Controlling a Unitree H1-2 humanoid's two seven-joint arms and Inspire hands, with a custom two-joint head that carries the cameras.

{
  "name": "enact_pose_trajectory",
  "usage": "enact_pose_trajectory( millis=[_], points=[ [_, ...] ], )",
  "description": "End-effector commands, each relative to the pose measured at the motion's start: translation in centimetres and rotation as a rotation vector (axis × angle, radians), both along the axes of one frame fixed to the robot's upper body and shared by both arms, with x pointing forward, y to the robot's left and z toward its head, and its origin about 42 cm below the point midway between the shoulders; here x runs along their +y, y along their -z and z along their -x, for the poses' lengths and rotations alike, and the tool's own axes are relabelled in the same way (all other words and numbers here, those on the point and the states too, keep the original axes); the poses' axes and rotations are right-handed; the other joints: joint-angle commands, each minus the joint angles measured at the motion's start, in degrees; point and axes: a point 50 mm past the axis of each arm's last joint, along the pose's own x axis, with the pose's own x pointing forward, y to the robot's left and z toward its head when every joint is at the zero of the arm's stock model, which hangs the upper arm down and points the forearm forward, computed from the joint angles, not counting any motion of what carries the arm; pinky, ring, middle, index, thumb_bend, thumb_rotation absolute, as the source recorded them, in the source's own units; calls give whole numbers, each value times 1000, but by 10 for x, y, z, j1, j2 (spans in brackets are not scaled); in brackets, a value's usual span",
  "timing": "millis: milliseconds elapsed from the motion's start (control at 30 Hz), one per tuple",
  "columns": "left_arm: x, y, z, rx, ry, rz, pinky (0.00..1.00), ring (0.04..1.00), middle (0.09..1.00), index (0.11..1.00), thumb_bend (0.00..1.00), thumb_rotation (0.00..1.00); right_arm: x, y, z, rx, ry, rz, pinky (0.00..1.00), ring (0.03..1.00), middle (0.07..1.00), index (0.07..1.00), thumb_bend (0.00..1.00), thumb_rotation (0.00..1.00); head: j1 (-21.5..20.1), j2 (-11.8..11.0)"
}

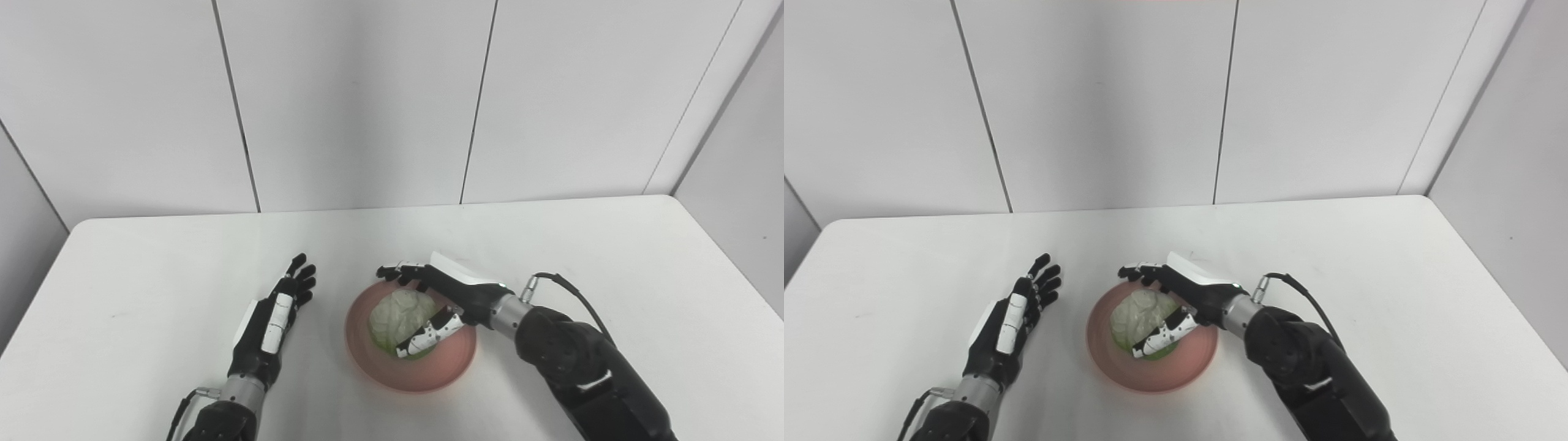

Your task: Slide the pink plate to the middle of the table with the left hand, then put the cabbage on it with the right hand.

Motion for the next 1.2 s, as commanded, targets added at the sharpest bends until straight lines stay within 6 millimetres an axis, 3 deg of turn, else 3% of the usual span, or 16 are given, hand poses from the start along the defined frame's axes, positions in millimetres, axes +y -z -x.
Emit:
enact_pose_trajectory(
  millis=[0,67,267,433,533,567,633,767,1067,1167],
  points=[
    [-11,27,18,147,67,-34,922,934,933,931,881,1000,-7,-27,-1,-129,6,-72,752,851,893,903,1000,450,1,0],
    [-11,28,18,140,70,-36,925,936,935,935,884,1000,-13,-32,-2,-160,23,-85,783,875,919,938,1000,548,1,-1],
    [-9,28,18,143,68,-35,947,943,939,938,888,1000,-26,-40,-3,-196,87,-126,810,900,948,985,1000,649,1,-5],
    [-8,28,19,134,66,-38,948,941,940,940,897,1000,-39,-35,-5,-174,123,-239,856,965,997,1000,1000,678,0,-10],
    [-7,28,18,125,59,-46,945,936,936,936,895,1000,-46,-28,-2,-169,185,-225,882,990,1000,1000,998,832,1,-13],
    [-7,28,18,122,54,-47,939,931,931,930,891,1000,-48,-26,-1,-169,202,-219,887,990,1000,1000,964,931,1,-15],
    [-7,28,19,106,44,-51,925,923,927,923,876,1000,-52,-17,4,-156,241,-256,890,995,1000,1000,882,989,2,-17],
    [-6,30,19,65,25,-58,926,923,936,931,842,1000,-56,7,14,-131,308,-446,934,1000,1000,1000,809,1000,3,-23],
    [1,26,27,-26,-7,-100,991,999,1000,1000,844,1000,-61,47,20,-105,386,-744,1000,1000,1000,1000,806,1000,6,-31],
    [1,26,30,-22,-19,-100,1000,1000,1000,1000,861,1000,-60,53,22,-53,377,-810,1000,1000,1000,1000,675,1000,9,-35]
  ],
)
